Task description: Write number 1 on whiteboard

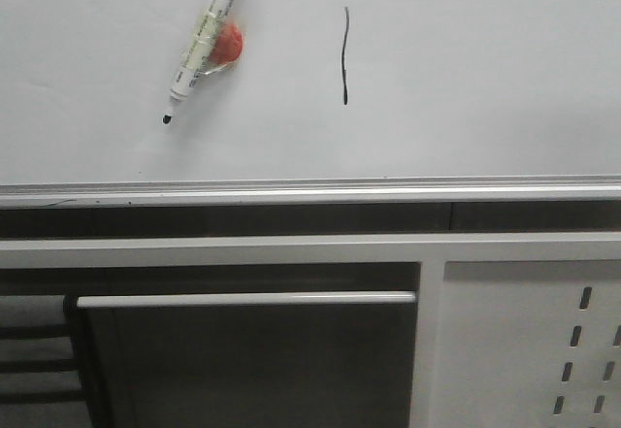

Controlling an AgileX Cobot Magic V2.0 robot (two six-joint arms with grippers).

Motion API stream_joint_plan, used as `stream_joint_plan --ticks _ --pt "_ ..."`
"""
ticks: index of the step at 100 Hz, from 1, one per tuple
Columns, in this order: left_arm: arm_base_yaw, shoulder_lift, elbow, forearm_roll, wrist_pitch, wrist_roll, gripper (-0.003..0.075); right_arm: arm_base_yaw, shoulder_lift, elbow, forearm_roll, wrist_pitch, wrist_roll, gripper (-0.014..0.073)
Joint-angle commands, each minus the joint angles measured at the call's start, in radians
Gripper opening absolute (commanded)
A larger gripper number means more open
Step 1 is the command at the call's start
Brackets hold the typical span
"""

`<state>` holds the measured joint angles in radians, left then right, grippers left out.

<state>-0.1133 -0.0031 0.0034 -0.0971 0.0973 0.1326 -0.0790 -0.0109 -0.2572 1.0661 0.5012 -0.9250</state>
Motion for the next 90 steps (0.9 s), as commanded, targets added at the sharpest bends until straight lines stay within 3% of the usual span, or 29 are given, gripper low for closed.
stream_joint_plan --ticks 1,58,66,81,90 --pt "0.001 -0.022 0.041 -0.001 -0.066 -0.01 -0.002 -0.003 -0.001 -0.026 0.034 -0.049 -0.005 -0.0064" --pt "0.001 -0.022 0.041 -0.001 -0.066 -0.01 -0.002 -0.003 -0.001 -0.023 0.0 -0.075 -0.005 -0.0064" --pt "0.001 -0.022 0.041 -0.001 -0.066 -0.01 -0.002 -0.003 0.005 -0.023 -0.149 -0.121 0.09 -0.0064" --pt "0.001 -0.022 0.041 -0.001 -0.066 -0.01 -0.002 -0.003 0.035 -0.019 -0.744 -0.231 0.7 -0.0064" --pt "0.001 -0.022 0.041 -0.001 -0.066 -0.01 -0.002 -0.003 0.046 0.001 -0.972 -0.275 0.863 -0.0064"
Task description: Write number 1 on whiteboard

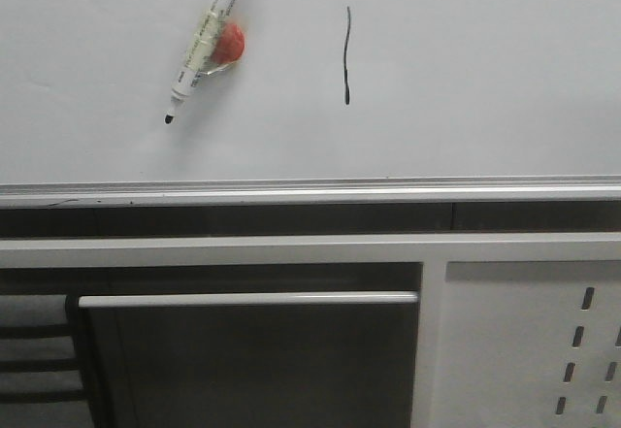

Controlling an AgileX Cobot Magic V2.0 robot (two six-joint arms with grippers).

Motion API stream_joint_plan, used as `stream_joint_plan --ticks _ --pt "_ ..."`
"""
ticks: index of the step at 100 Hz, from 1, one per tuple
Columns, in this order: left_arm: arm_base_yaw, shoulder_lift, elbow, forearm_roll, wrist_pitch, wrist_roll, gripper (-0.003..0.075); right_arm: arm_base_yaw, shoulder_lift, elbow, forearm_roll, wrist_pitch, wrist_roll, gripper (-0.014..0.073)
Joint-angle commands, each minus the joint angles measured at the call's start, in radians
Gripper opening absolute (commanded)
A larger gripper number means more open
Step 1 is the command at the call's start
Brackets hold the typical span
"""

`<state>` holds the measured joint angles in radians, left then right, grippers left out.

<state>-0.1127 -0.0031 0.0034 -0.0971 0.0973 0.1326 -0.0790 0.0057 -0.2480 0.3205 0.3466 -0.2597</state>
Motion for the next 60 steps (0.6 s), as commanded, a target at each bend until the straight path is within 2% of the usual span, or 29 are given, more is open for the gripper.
stream_joint_plan --ticks 1,14,25,39,43,60 --pt "0.0 -0.022 0.041 -0.001 -0.066 -0.01 -0.002 -0.003 0.03 -0.001 -0.243 -0.127 0.207 -0.0064" --pt "0.0 -0.022 0.041 -0.001 -0.066 -0.01 -0.002 0.014 0.03 0.099 -0.276 -0.25 0.232 -0.0064" --pt "0.0 -0.022 0.041 -0.001 -0.066 -0.01 -0.002 0.08 0.015 0.186 -0.329 -0.287 0.288 -0.0064" --pt "0.0 -0.022 0.041 -0.001 -0.066 -0.01 -0.002 0.128 -0.032 0.287 -0.334 -0.359 0.29 -0.0064" --pt "0.0 -0.022 0.041 -0.001 -0.066 -0.01 -0.002 0.128 -0.033 0.285 -0.333 -0.308 0.29 -0.0064" --pt "0.0 -0.022 0.041 -0.001 -0.066 -0.01 -0.002 0.102 -0.033 0.285 -0.348 -0.258 0.282 -0.0064"
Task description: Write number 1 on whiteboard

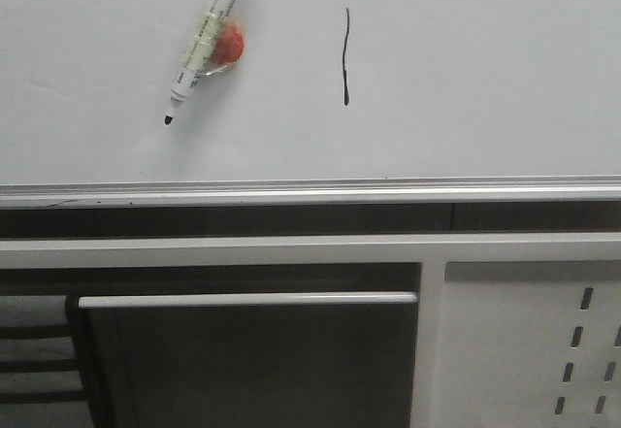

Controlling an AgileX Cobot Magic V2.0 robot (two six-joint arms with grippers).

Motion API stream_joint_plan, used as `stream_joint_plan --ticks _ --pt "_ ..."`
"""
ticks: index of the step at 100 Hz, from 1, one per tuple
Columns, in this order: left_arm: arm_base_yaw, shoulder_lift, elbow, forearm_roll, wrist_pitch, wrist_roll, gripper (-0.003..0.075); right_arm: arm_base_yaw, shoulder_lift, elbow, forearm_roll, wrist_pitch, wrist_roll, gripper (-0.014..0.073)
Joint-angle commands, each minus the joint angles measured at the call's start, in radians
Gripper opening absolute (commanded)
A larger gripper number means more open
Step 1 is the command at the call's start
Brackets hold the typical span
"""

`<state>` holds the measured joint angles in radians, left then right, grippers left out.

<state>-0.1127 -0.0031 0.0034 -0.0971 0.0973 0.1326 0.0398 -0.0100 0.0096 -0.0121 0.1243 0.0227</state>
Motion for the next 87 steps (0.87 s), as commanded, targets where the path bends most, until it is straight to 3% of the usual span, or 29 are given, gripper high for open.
stream_joint_plan --ticks 1,87 --pt "0.0 -0.022 0.041 -0.001 -0.066 -0.01 -0.002 -0.017 -0.017 0.027 -0.014 -0.028 0.0 -0.0064" --pt "0.0 -0.022 0.041 -0.001 -0.066 -0.01 -0.002 -0.026 -0.017 0.027 -0.014 -0.033 0.0 -0.0064"
